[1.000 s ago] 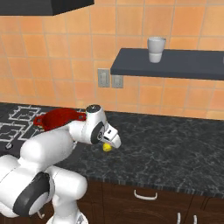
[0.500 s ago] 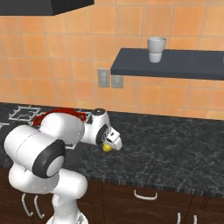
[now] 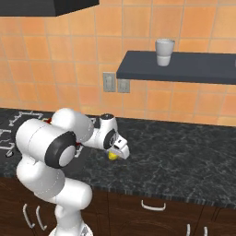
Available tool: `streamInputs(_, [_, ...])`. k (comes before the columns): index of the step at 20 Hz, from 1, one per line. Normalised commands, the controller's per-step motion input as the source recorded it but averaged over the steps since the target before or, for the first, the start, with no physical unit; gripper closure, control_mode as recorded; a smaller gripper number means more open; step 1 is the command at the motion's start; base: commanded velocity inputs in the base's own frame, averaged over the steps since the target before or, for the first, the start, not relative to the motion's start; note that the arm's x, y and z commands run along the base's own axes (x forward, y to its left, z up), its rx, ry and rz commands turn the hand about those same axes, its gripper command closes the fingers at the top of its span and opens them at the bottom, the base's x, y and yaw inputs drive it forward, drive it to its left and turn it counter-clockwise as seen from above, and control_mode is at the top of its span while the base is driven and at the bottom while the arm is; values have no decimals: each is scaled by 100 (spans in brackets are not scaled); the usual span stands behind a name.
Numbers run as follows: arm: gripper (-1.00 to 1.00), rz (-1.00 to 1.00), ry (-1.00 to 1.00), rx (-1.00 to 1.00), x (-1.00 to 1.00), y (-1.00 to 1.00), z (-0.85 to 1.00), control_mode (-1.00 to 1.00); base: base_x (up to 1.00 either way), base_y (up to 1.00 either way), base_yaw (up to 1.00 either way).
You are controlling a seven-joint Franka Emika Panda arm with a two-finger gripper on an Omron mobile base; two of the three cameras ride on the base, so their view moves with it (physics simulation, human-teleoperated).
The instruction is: Put the lemon and sweet potato in the pot. Retrieve the spatula and lightly stir the vegetables in the pot.
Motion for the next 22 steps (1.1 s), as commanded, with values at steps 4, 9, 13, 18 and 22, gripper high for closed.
streamInputs(4, [100, 0, 4, 0, -4, 0, -18, -100, 0, 0, 0])
streamInputs(9, [100, 0, -2, 0, -19, 0, 5, -100, 0, 0, 0])
streamInputs(13, [100, 0, -29, 0, -58, 26, 93, -100, 0, 0, 0])
streamInputs(18, [100, 0, -31, 0, -49, 65, 100, -100, 0, 0, 0])
streamInputs(22, [100, 4, -18, 0, -46, 84, 100, -100, 0, 0, 0])
